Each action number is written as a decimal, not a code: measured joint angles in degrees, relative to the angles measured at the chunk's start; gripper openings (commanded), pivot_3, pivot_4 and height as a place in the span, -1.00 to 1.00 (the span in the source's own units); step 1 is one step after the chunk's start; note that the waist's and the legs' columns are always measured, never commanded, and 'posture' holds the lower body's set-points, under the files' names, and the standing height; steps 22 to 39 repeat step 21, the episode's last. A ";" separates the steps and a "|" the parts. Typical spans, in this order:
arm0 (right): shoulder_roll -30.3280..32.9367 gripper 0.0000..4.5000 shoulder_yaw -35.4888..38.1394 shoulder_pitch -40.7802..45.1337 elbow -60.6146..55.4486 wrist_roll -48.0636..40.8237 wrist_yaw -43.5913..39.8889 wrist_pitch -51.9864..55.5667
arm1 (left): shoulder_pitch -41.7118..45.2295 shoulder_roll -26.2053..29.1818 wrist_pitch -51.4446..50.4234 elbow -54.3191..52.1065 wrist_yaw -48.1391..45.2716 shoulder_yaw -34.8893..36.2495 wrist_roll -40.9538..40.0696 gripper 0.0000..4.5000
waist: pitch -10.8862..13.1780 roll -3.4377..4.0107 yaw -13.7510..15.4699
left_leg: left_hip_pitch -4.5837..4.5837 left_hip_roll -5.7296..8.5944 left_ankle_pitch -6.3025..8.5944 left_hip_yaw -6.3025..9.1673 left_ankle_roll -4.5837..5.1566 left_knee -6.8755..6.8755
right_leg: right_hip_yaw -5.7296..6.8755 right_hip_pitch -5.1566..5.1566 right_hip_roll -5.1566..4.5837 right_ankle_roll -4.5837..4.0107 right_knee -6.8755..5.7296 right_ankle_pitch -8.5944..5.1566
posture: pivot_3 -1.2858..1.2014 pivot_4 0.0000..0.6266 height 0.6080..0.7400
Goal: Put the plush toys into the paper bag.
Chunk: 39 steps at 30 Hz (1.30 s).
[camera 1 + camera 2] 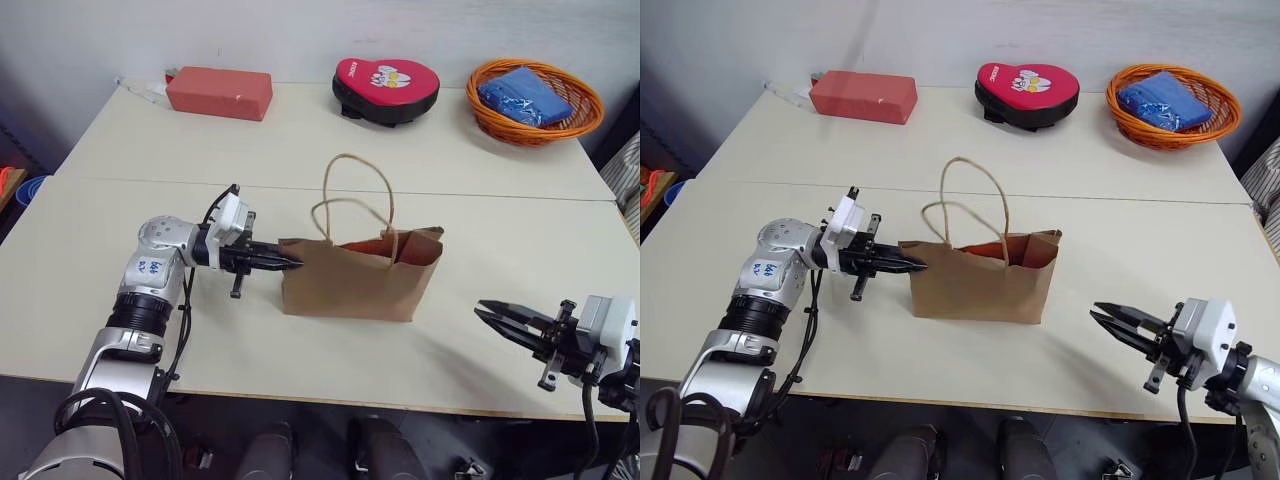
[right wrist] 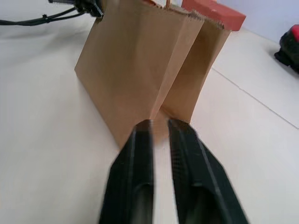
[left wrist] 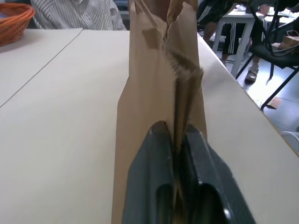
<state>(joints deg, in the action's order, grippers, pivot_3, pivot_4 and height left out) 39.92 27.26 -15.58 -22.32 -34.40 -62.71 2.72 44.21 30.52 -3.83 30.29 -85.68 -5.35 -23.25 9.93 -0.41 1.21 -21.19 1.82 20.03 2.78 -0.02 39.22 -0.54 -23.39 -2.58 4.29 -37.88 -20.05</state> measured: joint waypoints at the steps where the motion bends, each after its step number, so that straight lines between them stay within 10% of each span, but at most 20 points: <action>1: 0.00 -0.14 -0.03 0.22 0.00 -0.06 -0.06 0.01 | -0.09 0.18 -0.58 -0.29 0.06 0.25 -0.01 -0.31 | 0.00 0.00 0.01 | 0.00 0.00 0.00 0.00 0.00 0.00 | 0.00 0.00 0.00 0.00 0.00 0.00 | 0.03 -0.52 1.00; 8: 1.72 0.95 -0.73 3.91 2.13 0.07 -3.20 -1.24 | -6.05 8.28 -3.50 -9.07 0.44 4.62 -0.34 0.66 | 0.00 0.01 -0.61 | 0.02 -0.03 -0.01 0.01 -0.01 -0.02 | -0.03 -0.03 -0.01 0.00 0.00 0.00 | 0.03 -0.52 1.00; 11: 4.21 1.00 -0.35 6.18 4.34 -0.38 -5.52 -1.45 | -13.53 14.89 -5.72 -15.38 0.09 7.89 -1.34 0.98 | 0.00 0.02 -1.33 | 0.02 -0.04 0.00 0.01 -0.01 -0.11 | -0.04 -0.03 -0.03 0.00 0.02 0.00 | 0.03 -0.52 1.00; 21: 7.95 1.00 -2.75 11.46 18.07 2.60 -16.36 -8.08 | -40.70 20.40 -2.58 -27.92 10.62 24.00 -0.74 0.98 | 0.01 0.03 -0.62 | 0.07 -0.05 0.05 0.01 0.09 -0.11 | -0.02 0.09 -0.11 -0.01 0.16 -0.01 | 0.03 -0.52 1.00; 39: 7.95 1.00 -2.75 11.46 18.07 2.60 -16.36 -8.08 | -40.70 20.40 -2.58 -27.92 10.62 24.00 -0.74 0.98 | 0.01 0.03 -0.62 | 0.07 -0.05 0.05 0.01 0.09 -0.11 | -0.02 0.09 -0.11 -0.01 0.16 -0.01 | 0.03 -0.52 1.00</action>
